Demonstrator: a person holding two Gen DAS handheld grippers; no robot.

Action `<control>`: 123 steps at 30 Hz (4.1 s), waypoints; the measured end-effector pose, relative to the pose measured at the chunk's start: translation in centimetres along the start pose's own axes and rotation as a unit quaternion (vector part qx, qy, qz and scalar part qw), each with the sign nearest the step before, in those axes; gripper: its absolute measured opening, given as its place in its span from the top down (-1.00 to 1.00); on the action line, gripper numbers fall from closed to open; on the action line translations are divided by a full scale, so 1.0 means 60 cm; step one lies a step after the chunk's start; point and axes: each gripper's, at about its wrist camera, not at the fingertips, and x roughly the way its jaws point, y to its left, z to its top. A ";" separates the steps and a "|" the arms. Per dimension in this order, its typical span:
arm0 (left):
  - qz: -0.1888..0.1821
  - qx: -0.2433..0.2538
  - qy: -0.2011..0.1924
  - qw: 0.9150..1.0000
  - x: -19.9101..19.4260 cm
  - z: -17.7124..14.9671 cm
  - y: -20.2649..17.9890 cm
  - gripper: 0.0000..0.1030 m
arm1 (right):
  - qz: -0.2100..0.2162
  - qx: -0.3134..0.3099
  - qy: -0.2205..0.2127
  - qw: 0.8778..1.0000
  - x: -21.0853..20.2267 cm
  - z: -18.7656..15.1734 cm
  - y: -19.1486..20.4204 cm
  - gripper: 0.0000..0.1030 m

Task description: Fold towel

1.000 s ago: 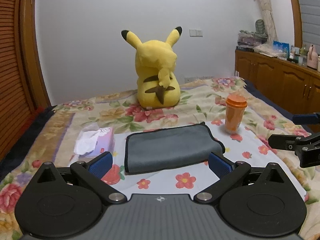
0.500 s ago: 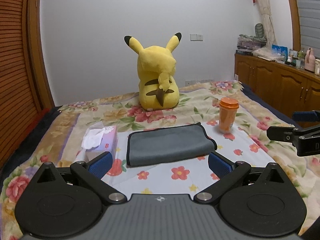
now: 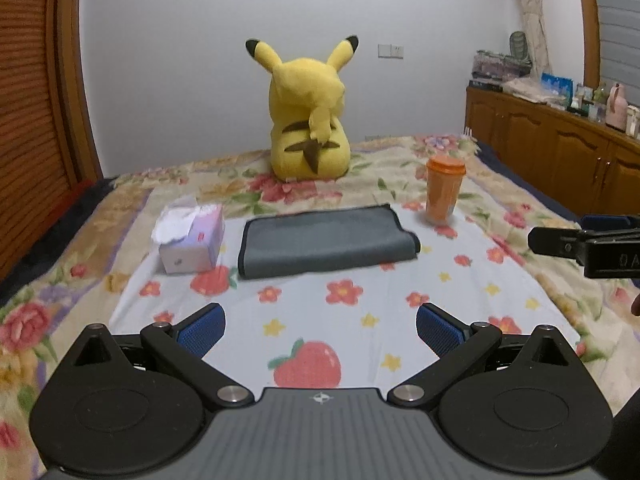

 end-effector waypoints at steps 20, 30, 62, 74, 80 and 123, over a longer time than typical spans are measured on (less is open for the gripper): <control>0.011 -0.001 0.014 1.000 0.020 -0.057 -0.008 -1.00 | -0.008 -0.010 0.036 0.999 0.007 -0.060 0.009 -1.00; 0.021 -0.021 0.010 1.000 0.031 -0.066 0.008 -1.00 | -0.016 -0.018 0.046 0.999 0.019 -0.067 0.013 -1.00; 0.034 -0.014 -0.095 0.995 -0.022 -0.060 0.008 -1.00 | -0.033 -0.006 -0.018 0.999 -0.011 -0.059 -0.001 -1.00; 0.041 -0.017 -0.118 0.992 -0.034 -0.059 0.009 -1.00 | -0.034 -0.009 -0.048 0.998 -0.027 -0.056 0.000 -1.00; 0.043 -0.019 -0.129 0.991 -0.040 -0.057 0.011 -1.00 | -0.035 -0.008 -0.063 0.997 -0.034 -0.056 -0.002 -1.00; 0.045 -0.016 -0.133 0.990 -0.041 -0.058 0.015 -1.00 | -0.040 -0.010 -0.072 0.997 -0.038 -0.054 -0.002 -1.00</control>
